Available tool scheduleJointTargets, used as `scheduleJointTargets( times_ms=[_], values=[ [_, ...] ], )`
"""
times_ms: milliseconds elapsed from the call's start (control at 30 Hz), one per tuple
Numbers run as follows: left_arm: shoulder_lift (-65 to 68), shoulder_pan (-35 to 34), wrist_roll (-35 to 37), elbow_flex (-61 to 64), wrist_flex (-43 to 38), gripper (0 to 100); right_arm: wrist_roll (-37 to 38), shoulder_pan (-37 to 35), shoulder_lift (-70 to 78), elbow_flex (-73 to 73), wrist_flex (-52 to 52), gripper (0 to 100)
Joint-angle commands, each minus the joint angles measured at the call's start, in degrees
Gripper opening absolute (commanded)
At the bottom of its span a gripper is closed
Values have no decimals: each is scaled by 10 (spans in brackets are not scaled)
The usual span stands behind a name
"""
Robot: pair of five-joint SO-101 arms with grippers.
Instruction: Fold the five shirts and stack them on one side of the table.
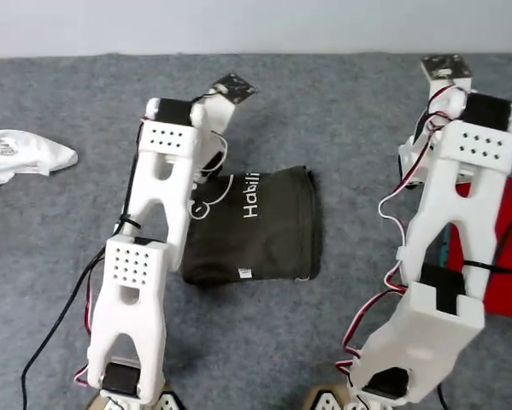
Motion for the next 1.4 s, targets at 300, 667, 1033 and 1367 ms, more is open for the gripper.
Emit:
scheduleJointTargets(
  times_ms=[300, 667, 1033, 1367],
  values=[
    [53, -40, 4, -1, -49, 79, -4, -75, -34, -24, 22, 219],
    [20, -45, 39, -68, 9, 48, -4, -113, -7, -24, 22, 219],
    [-45, -74, 61, -77, 14, 48, -11, -255, 22, -25, -84, 75],
    [15, -78, 149, -69, 4, 47, -11, -278, 179, -27, -207, 9]
  ],
)
